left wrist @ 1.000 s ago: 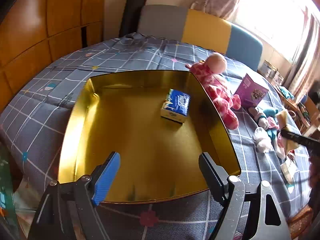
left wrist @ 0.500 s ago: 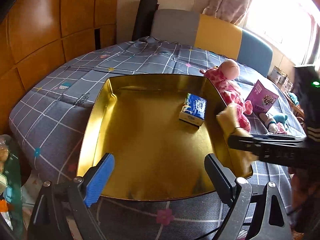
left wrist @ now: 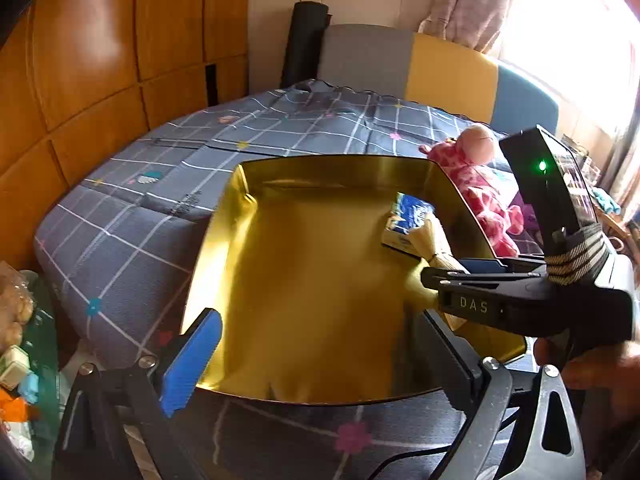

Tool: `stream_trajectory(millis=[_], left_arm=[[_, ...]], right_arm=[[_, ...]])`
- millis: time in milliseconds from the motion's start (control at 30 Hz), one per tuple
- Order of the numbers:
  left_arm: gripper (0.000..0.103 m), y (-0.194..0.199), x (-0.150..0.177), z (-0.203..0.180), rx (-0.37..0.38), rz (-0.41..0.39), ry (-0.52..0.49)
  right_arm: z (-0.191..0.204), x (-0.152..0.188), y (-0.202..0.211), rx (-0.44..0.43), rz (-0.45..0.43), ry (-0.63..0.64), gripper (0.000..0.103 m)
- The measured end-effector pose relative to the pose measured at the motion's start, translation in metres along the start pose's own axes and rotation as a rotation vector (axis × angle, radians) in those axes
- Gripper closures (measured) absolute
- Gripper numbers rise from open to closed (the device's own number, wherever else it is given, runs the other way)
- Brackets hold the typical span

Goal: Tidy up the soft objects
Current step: 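Carry the beige mesh bundle into the gold tray and open the right tool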

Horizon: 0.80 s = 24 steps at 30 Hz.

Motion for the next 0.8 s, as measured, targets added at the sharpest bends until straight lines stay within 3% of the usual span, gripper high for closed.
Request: stream_trajectory(millis=[367, 800], left_arm=[[0.000, 0.011, -0.004, 0.002, -0.070, -0.048, -0.027], [0.000, 0.022, -0.003, -0.017, -0.083, -0.072, -0.099]], right_arm=[[-0.008, 0.012, 0.034, -0.005, -0.133, -0.025, 0.047], [-0.044, 0.043, 0.080, 0.047, -0.220, -0.107, 0.047]])
Point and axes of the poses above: each gripper's, at about its wrist camera, not at the fingertips, and y roughly against the way its jaws point, z to its left, x to its underside, the point moved 6 cm from there along -y, roughly the way its jaws point, and after that the axes turned 1 degree about x, right-handed, at the moved point
